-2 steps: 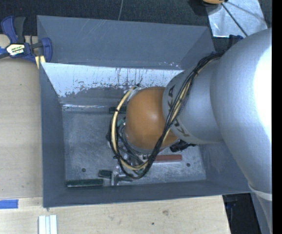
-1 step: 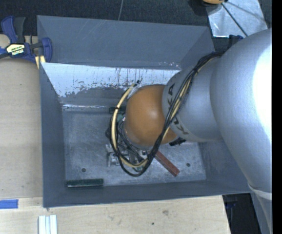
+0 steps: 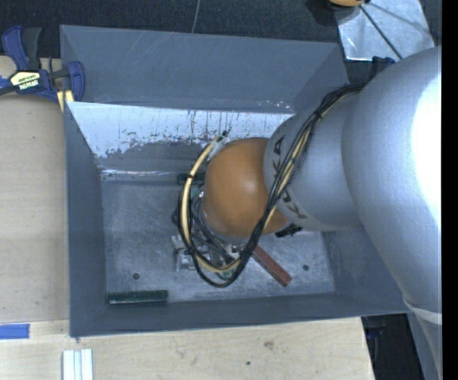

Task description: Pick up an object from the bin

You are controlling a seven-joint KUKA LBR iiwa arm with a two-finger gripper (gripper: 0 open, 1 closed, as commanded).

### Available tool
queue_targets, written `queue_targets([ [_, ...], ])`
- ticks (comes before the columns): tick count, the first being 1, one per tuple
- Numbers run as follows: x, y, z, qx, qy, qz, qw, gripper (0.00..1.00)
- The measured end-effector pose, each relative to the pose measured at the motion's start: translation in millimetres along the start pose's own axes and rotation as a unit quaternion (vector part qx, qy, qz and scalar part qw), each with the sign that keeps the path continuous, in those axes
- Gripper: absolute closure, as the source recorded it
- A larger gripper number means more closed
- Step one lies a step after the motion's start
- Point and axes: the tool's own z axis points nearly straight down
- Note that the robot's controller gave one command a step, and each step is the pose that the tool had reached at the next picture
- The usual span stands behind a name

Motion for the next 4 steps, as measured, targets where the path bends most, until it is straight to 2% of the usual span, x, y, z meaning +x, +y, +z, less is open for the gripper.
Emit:
queue_targets([
  [2,2.6,-0.6,-8.1,0.004,0.0174,-0.001,0.9998,1.0],
  [4,2.4,-0.6,-12.5,0.005,0.0217,0.0,0.9998,1.0],
])
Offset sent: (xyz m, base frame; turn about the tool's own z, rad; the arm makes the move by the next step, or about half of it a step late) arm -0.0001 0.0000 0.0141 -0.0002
